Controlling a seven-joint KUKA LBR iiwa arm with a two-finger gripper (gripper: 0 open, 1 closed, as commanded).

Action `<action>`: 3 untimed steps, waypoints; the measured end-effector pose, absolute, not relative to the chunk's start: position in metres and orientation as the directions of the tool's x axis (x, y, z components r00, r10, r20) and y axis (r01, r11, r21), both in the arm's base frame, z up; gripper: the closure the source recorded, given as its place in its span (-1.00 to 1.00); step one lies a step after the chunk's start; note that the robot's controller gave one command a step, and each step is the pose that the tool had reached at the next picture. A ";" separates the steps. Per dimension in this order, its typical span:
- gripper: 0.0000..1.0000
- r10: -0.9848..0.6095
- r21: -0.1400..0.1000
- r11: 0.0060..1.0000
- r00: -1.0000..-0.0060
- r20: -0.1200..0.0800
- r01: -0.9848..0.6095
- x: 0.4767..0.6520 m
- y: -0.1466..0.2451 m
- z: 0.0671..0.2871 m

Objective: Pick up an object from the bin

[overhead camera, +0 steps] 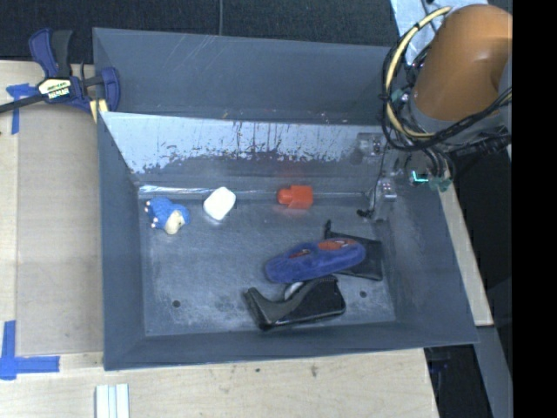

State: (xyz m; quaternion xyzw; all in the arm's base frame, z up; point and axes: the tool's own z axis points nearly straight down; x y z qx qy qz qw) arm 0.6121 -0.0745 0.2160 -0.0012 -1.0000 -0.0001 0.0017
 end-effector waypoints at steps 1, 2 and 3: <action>-1.00 -0.228 -0.003 0.974 -0.974 -0.014 -0.228 0.577 -0.002 0.072; -1.00 -0.119 0.002 0.993 -0.993 -0.003 -0.119 0.544 0.043 0.102; -1.00 0.087 0.001 0.996 -0.996 -0.003 0.087 0.543 0.021 0.106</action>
Offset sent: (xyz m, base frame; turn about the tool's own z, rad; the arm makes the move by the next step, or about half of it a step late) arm -0.0383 0.0724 -0.1460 -0.2326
